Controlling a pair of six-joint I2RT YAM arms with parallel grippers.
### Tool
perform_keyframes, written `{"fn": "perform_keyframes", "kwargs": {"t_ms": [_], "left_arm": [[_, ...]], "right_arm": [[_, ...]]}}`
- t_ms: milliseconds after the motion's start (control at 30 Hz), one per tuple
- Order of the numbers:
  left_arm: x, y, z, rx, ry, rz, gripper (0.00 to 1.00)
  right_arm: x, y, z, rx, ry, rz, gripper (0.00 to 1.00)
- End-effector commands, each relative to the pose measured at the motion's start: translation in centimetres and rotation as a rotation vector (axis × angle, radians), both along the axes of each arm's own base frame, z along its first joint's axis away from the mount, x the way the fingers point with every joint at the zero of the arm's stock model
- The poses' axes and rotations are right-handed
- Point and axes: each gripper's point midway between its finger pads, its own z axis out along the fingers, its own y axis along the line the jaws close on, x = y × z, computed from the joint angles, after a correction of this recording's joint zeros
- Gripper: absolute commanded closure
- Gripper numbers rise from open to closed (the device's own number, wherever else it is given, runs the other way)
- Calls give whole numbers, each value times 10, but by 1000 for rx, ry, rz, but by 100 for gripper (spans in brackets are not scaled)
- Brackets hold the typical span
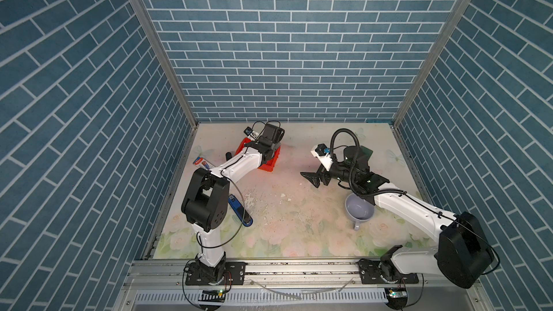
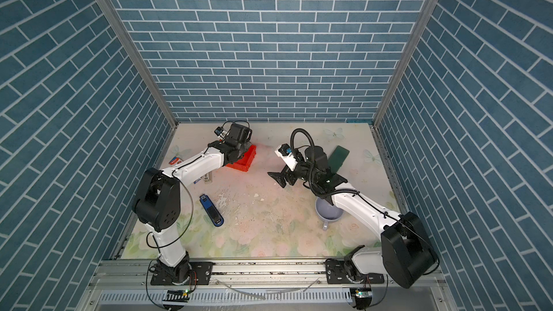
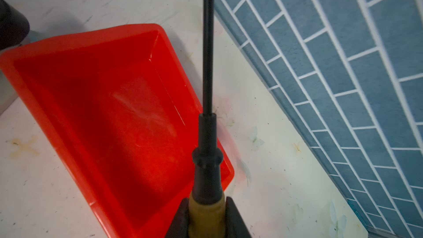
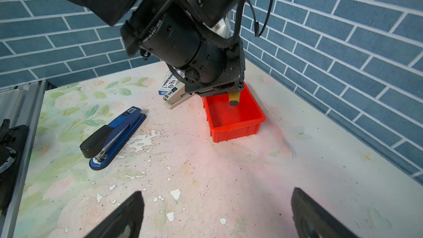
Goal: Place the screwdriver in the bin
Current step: 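Lower the screwdriver into the red bin and open the left gripper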
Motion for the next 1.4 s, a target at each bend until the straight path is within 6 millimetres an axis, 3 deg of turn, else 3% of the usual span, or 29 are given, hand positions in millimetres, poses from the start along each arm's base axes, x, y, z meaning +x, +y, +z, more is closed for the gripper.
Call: {"fn": "perform_keyframes", "kwargs": {"t_ms": [0,467,900,1100,1367], "left_arm": [[-2,8,-14,-7,63,40,100],[3,11,-61,-82,177,81,100],[9,15,-89,-119,239,89,97],[9,16,-88,-116,234,83,80],[13,17,-75,-113,189,63,50]], "right_arm": [[4,3,17,15,-42,-4,1],[7,1,11,-15,-53,-23,1],[5,-2,8,-23,-38,-30,1],[5,-2,6,-25,-36,-29,1],[5,-5,8,-32,-51,-41,1]]}}
